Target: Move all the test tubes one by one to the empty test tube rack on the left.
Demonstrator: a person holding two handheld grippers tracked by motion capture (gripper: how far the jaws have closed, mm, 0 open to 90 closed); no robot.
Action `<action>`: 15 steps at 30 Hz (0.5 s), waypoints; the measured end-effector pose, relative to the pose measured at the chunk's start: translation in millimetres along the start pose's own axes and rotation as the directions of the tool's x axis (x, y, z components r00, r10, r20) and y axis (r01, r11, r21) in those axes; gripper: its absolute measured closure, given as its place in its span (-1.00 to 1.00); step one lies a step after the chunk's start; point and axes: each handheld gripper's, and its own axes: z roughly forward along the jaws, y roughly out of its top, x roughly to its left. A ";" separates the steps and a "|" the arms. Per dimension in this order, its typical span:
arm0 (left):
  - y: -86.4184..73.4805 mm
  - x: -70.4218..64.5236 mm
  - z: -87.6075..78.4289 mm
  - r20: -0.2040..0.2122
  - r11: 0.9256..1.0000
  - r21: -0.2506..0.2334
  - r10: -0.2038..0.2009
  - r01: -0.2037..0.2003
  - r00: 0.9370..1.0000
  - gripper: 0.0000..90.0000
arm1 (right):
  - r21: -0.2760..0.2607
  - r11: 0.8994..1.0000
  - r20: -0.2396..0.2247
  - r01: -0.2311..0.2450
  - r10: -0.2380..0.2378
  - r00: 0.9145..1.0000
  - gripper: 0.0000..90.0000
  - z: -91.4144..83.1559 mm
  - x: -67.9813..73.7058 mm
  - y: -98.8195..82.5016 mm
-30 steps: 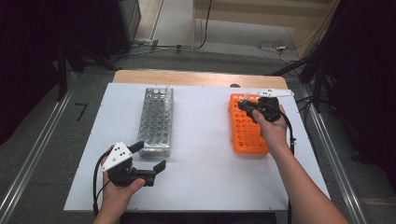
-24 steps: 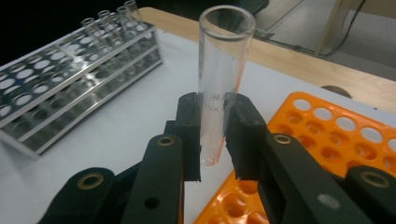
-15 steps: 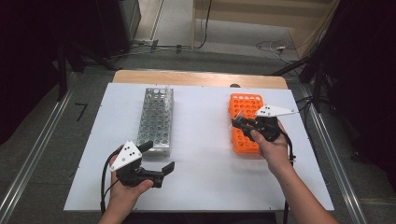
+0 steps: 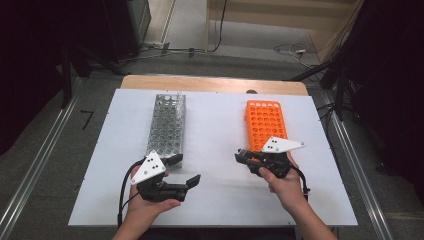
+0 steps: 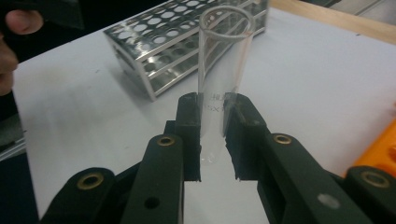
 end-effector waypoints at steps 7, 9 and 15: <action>0.9 -5.2 6.6 0.070 1.000 -0.001 0.006 -0.006 0.997 -0.24 | 0.031 0.998 -0.063 0.046 -0.044 0.997 0.63 13.3 24.3 -7.5; 1.3 -6.9 8.0 0.081 1.000 -0.002 0.014 -0.013 0.997 -0.15 | 0.049 0.996 -0.075 0.072 -0.068 0.995 0.63 18.2 32.4 -8.6; 1.7 -9.7 9.3 0.100 0.999 -0.016 0.031 -0.029 0.995 0.13 | 0.068 0.992 -0.124 0.110 -0.101 0.987 0.63 29.6 50.9 -8.5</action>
